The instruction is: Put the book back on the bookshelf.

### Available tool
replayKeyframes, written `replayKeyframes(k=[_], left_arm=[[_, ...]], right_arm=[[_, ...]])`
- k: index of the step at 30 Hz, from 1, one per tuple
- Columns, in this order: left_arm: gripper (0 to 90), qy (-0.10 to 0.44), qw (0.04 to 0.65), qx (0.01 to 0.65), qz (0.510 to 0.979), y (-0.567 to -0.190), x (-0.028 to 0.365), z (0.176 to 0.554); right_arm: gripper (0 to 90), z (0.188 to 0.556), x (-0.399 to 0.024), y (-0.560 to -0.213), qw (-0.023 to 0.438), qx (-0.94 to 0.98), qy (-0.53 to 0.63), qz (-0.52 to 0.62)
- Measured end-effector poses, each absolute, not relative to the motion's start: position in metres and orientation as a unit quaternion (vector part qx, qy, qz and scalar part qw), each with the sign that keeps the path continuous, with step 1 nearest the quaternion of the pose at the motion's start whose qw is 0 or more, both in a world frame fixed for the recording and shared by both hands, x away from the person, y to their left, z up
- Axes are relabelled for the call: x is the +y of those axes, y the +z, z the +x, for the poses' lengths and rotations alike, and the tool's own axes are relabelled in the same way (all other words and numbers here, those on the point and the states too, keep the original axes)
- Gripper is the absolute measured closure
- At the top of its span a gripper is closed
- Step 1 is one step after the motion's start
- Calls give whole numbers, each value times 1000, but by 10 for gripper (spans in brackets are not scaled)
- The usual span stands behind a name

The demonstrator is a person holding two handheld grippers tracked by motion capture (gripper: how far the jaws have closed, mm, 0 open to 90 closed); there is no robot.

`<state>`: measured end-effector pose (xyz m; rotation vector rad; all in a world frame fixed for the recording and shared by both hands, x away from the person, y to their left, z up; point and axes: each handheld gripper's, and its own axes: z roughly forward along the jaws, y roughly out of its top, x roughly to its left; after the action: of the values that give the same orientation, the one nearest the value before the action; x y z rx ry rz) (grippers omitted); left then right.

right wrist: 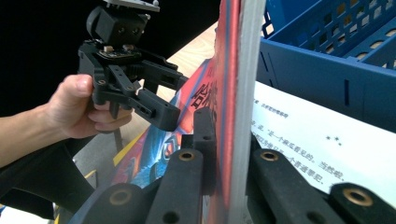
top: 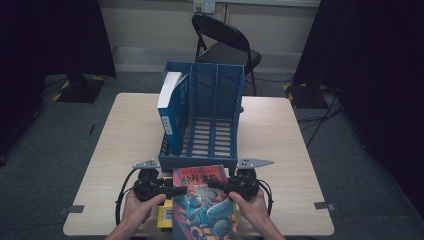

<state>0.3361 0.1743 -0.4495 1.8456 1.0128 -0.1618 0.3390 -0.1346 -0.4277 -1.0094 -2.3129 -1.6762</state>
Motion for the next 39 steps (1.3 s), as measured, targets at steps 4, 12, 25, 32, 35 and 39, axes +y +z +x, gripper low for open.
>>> replayKeyframes(k=[4,12,25,32,35,39], left_arm=[[428,-70,503,417,753,-445,177,335],[489,-84,514,420,743,-441,181,335],[584,-87,544,399,733,-424,184,332],[593,-85,553,392,730,-415,181,333],[613,-90,564,384,726,-411,180,332],[657,-89,580,367,722,-401,180,331]], right_arm=[[854,340,-134,-428,52,-770,-540,-336],[854,339,-135,-424,52,-765,-547,-336],[855,334,-139,-410,50,-757,-561,-331],[855,331,-142,-400,40,-752,-570,-328],[855,330,-143,-396,40,-750,-574,-325],[855,328,-144,-386,32,-746,-583,-320]])
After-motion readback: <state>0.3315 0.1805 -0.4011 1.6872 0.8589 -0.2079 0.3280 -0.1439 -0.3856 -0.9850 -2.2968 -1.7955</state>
